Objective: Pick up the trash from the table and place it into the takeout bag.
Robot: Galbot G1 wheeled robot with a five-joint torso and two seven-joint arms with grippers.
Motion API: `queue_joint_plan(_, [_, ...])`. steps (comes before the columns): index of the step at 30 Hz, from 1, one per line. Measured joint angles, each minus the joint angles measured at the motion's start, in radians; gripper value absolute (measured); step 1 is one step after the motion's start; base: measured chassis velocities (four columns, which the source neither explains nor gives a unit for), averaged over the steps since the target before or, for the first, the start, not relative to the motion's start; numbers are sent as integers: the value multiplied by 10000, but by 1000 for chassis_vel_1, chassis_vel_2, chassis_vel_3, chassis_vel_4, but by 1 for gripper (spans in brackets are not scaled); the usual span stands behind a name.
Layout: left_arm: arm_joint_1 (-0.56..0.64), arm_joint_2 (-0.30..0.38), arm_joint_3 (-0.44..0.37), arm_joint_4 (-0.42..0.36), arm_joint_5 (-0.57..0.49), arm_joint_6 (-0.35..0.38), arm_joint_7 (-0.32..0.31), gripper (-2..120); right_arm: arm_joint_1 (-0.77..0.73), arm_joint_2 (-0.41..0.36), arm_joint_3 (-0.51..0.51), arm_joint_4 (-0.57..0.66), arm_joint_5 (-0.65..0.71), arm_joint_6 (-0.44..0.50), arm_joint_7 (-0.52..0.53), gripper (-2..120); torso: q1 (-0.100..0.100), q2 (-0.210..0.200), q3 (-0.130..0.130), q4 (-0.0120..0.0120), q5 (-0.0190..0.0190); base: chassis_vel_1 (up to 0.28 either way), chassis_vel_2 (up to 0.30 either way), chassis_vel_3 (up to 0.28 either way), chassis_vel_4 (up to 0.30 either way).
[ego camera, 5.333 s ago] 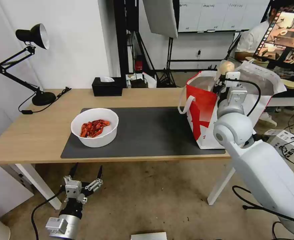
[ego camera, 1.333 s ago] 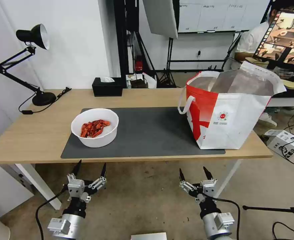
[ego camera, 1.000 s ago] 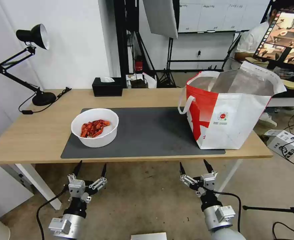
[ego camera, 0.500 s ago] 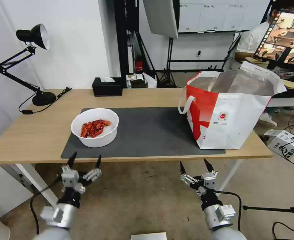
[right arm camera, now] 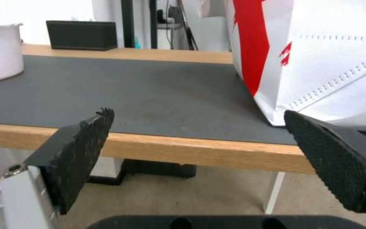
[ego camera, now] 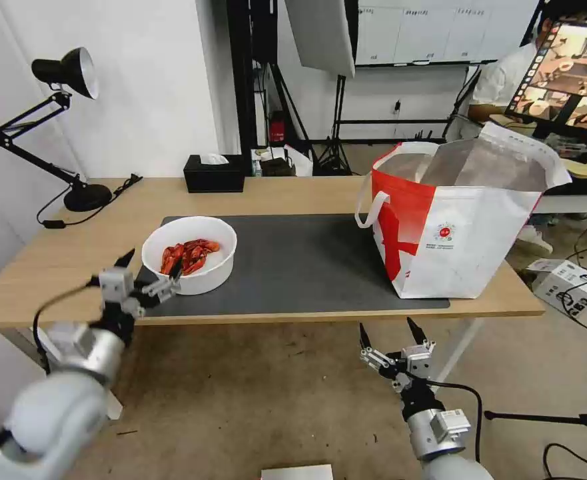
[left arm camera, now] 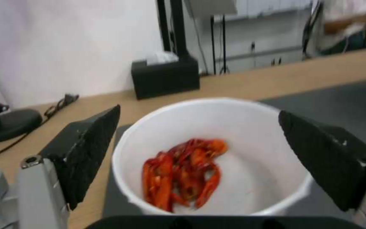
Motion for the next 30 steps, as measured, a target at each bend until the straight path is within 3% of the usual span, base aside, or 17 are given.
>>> queue_joint_plan(3, [-1189,869,579,854,-1104,712,55,100,0,0,0,0,0,0,0,100,1,0,0,0,-3,0,0,0,0])
queue_joint_plan(11, [-2510,1505,1027,1814,-2815,2279,442,100,-1,1,-1,1,0,0,-1,100,0,0,0,1,-1,0,0,0,0])
queue_joint_plan(14, [-3114,1732,1222,2305,-3781,3673,492,100,-2,1,-1,0,0,0,-1,100,0,0,0,-3,-2,0,0,0,0])
queue_joint_plan(15, [-3114,1732,1222,2305,-3781,3673,492,100,-2,1,-1,0,0,0,-1,100,0,0,0,-3,-2,0,0,0,0])
queue_joint_plan(18, [-3467,1904,1228,2723,-4791,4540,185,100,-1,1,-1,1,0,0,-1,100,0,0,0,0,-1,0,0,0,0])
queue_joint_plan(22, [-3831,1990,1229,3235,-5882,5092,-290,100,-1,2,-1,0,0,0,-1,100,0,0,-1,0,-1,0,0,0,0])
queue_joint_plan(27, [-4277,2014,1371,3594,-6944,5439,-730,100,-1,2,-1,1,0,2,-1,100,0,0,-1,0,0,0,0,0,0])
queue_joint_plan(30, [-4780,1864,1540,3810,-8386,5498,-1381,100,-1,2,-1,1,0,2,-2,100,0,0,-1,-1,0,0,0,0,0])
